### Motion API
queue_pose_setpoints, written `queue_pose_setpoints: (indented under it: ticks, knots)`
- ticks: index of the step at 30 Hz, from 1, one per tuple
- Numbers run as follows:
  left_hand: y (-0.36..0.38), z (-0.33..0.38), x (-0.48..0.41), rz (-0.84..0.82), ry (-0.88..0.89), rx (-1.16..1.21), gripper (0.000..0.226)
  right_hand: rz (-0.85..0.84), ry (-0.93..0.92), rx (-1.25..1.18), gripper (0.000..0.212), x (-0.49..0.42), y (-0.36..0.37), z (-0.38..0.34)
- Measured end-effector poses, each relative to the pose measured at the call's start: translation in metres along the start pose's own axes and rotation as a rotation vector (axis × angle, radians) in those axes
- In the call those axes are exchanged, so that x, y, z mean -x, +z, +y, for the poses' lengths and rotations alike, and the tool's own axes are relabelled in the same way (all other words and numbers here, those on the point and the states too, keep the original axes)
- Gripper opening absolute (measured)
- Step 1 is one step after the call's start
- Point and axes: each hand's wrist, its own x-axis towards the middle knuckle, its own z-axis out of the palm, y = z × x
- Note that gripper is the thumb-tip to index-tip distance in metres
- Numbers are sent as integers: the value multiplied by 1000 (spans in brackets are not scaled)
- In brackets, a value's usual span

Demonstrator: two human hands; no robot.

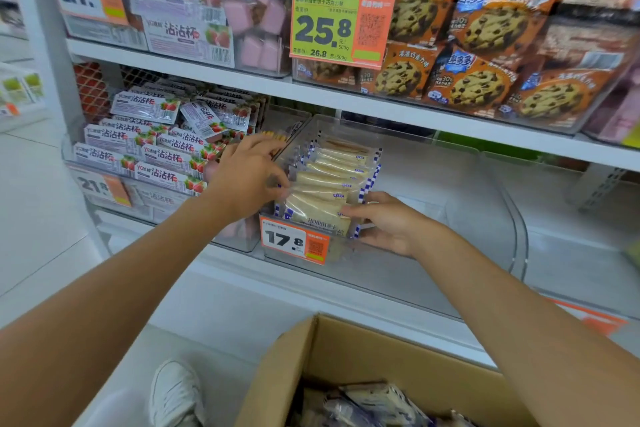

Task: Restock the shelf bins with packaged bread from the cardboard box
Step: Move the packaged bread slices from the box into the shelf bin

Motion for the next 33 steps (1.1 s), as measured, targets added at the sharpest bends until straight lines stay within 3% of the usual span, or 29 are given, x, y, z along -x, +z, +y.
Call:
queue_pose_setpoints:
  ticks: [1, 4, 5, 8, 10, 14, 17, 19, 21, 27, 33]
  knots:
    - [1, 1, 1, -25, 0, -22, 11, -13, 16, 37, 67, -2, 0, 1]
    - [-1, 2, 2, -103, -27, -121, 15, -45, 73, 172, 40, 3, 2, -2]
    - [-1, 3, 2, -112, -27, -165, 17, -48, 94, 201, 41, 4, 1, -3]
    - [1, 3, 5, -96, -23, -237, 26, -17, 63, 247, 88, 6, -2, -3]
    - [4, 5, 12, -6, -48, -154, 27, 52, -11, 300, 96, 14, 0, -1]
    - [3, 17, 28, 235, -94, 35, 13, 226, -234, 584, 82, 38, 0, 0]
    - [-2, 47, 45, 193, -132, 246, 5, 391, -426, 664, 55, 64, -5, 7]
    - [1, 72, 60, 133, -141, 393, 0, 438, -555, 668, 27, 89, -12, 19]
    - [15, 95, 77, 13, -129, 491, 4, 436, -585, 693, 17, 115, -24, 39]
    - [94, 144, 152, -478, -180, 595, 22, 111, -201, 918, 15, 163, -87, 157]
    - [187, 144, 221, -837, -276, 547, 49, 55, 55, 906, 18, 179, -145, 258]
